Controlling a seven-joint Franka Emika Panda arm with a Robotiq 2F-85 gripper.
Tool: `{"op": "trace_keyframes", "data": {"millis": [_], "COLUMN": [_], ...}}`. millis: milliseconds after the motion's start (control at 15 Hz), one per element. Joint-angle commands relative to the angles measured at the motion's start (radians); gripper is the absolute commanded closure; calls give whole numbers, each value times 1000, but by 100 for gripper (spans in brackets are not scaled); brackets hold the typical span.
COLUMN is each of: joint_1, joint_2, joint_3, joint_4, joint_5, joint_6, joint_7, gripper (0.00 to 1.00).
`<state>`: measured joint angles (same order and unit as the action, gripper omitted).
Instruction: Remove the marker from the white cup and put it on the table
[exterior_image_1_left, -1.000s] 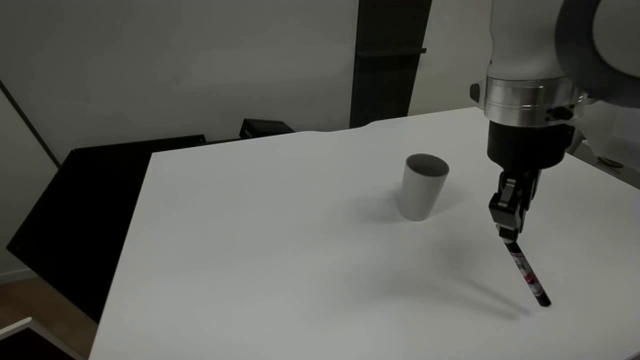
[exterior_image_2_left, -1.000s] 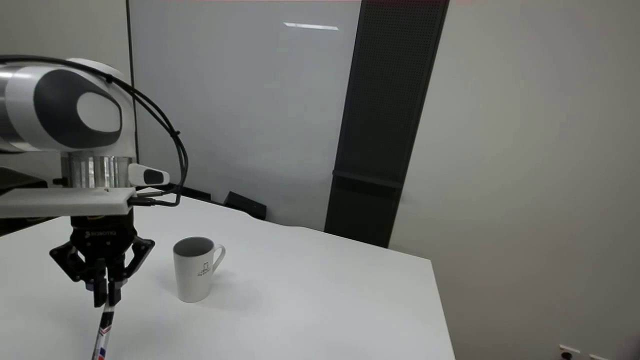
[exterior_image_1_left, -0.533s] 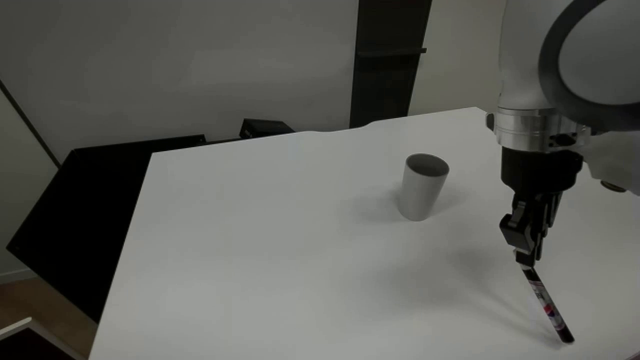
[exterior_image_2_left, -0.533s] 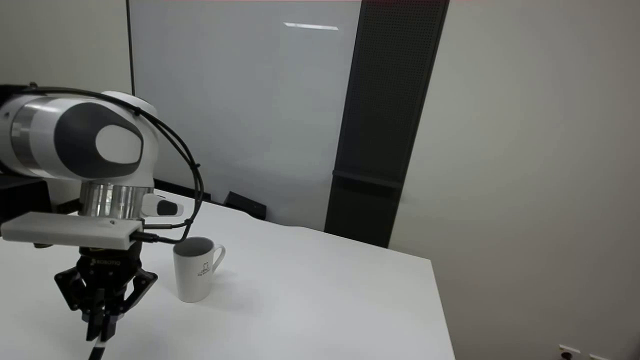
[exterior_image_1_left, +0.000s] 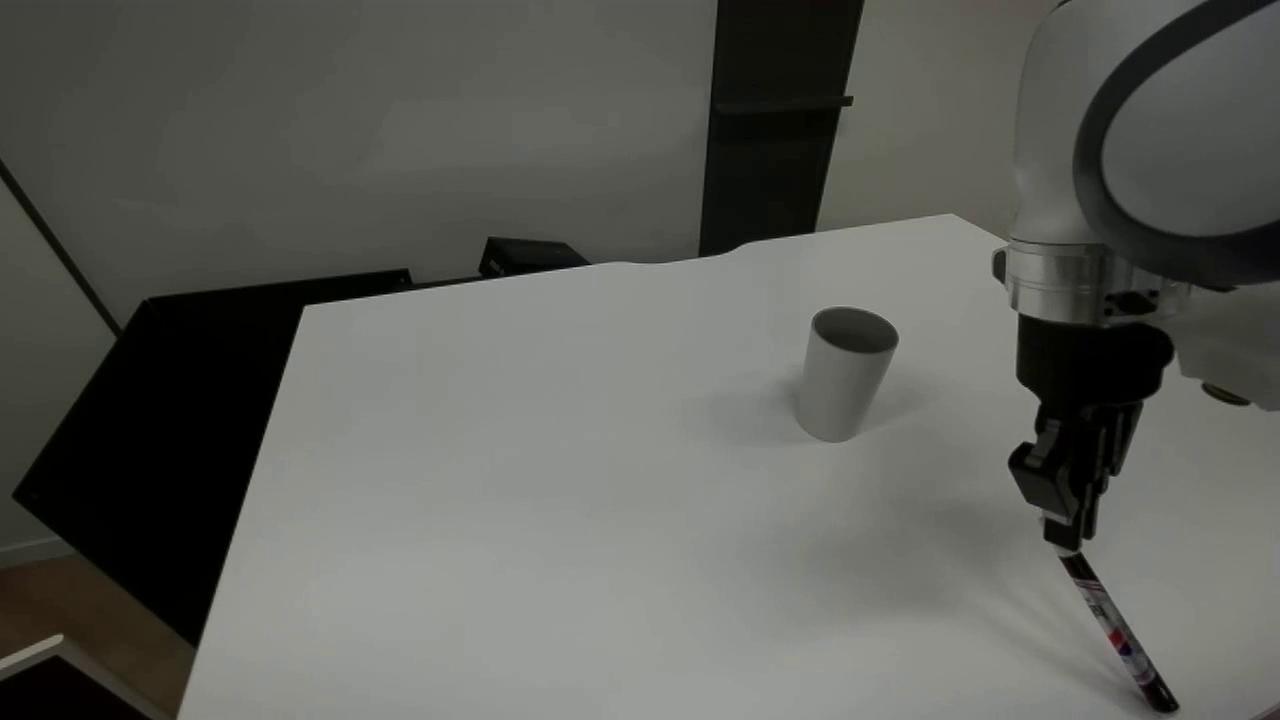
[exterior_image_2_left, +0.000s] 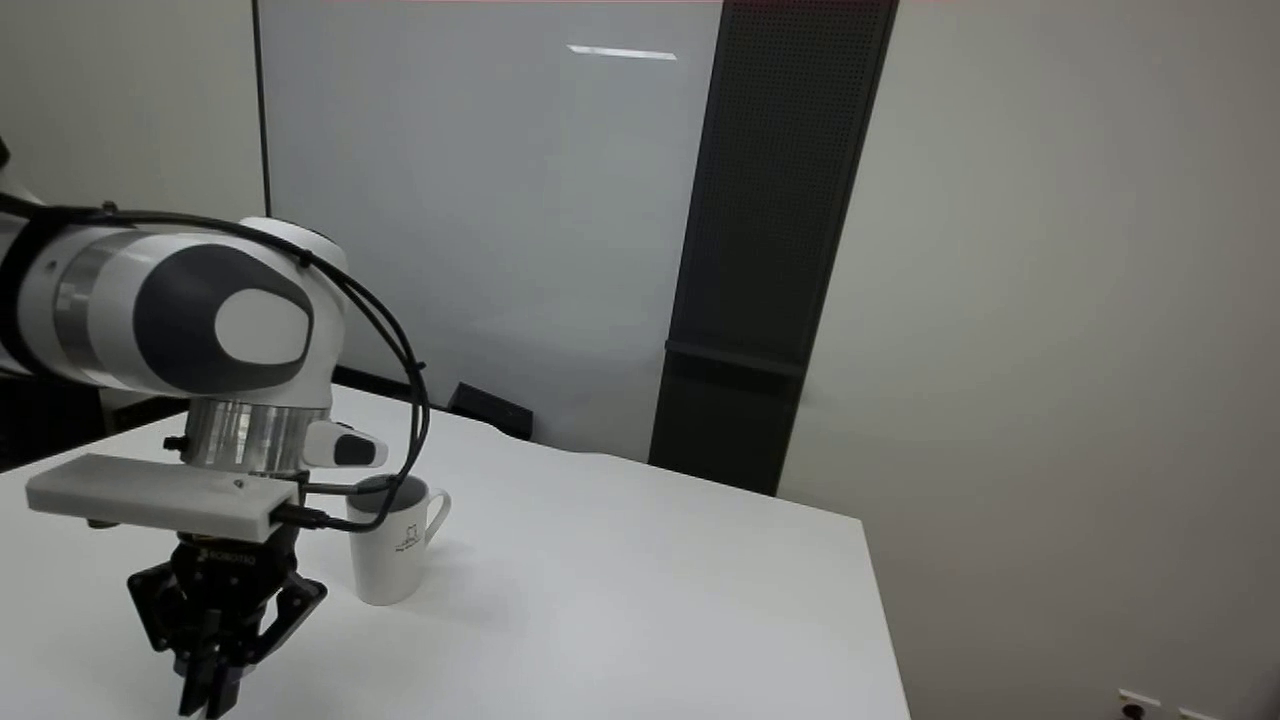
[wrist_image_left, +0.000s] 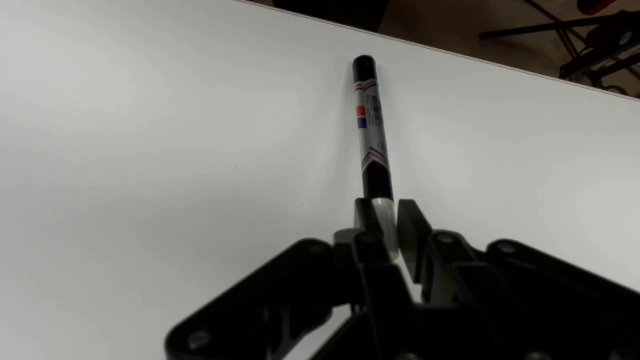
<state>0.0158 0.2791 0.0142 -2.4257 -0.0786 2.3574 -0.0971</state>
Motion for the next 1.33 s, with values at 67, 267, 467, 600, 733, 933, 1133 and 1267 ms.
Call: {"op": "trace_keyframes", "data": {"millis": [67,267,467,600,733,933,1133,1267], "joint_1": [-15,-26,-28,-16,-7,14,43,58], "joint_2": [33,64,97,117,134,149,152,147], "joint_3": [-17,-34,-53,-76,-94,-126,-158,-170], "joint_4": [3,-8,-20,-32,-39,-50,-54,-54], "joint_5": [-1,-5,-18,-42,-57,-78,-95,-97], "joint_6": [91,209,329,413,479,554,590,596], "joint_7": [21,21,25,39,43,50,57,56], "gripper": [93,93,93,93,93,93,93,48]}}
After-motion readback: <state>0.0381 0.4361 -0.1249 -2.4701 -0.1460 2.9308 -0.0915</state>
